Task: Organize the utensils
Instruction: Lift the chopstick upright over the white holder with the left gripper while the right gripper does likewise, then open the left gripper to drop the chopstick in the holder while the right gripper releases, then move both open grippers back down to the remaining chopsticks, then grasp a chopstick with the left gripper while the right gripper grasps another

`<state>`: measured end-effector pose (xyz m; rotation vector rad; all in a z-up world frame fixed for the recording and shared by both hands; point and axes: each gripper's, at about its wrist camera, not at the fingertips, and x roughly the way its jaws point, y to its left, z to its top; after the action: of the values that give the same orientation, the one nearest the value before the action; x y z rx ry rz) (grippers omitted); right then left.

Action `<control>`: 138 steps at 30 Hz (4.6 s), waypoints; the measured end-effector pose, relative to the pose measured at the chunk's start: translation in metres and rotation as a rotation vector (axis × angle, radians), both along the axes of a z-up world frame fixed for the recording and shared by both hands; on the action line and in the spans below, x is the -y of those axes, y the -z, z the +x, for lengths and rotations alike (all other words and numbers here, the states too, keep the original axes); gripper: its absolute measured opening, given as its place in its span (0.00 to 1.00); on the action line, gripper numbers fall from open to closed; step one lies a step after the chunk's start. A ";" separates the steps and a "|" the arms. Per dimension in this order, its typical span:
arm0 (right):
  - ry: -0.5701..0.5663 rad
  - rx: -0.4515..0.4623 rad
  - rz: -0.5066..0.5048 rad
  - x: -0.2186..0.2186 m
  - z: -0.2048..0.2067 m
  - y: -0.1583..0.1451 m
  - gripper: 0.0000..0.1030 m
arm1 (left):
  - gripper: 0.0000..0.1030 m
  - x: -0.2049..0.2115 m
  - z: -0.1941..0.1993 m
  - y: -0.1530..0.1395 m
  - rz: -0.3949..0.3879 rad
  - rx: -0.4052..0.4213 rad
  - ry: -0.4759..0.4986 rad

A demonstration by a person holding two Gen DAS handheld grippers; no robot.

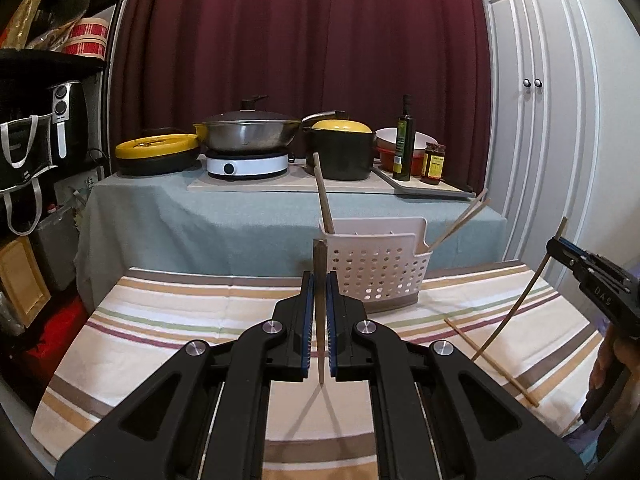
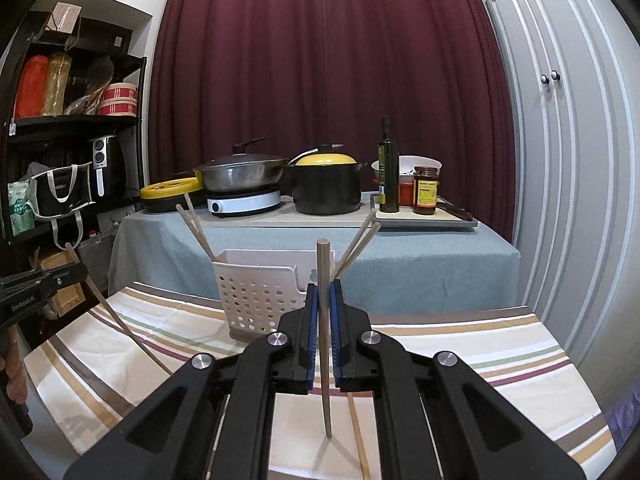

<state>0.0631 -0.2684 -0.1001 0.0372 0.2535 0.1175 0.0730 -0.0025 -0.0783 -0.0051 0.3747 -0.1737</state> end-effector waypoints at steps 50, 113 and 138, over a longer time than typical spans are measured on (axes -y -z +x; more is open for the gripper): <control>-0.101 0.056 0.044 -0.012 0.159 -0.035 0.07 | 0.15 0.055 0.156 -0.041 0.056 0.042 0.083; -0.087 -0.291 -0.035 -0.026 -0.035 0.158 0.07 | 0.44 0.043 -0.061 0.146 0.070 -0.242 0.120; -0.064 -0.248 -0.033 -0.020 -0.045 0.144 0.07 | 0.06 0.044 -0.067 0.160 0.088 -0.264 0.114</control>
<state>0.0182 -0.2487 -0.2445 0.0108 0.5041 0.1725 0.0058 -0.0470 -0.2380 0.0805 0.6460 -0.2705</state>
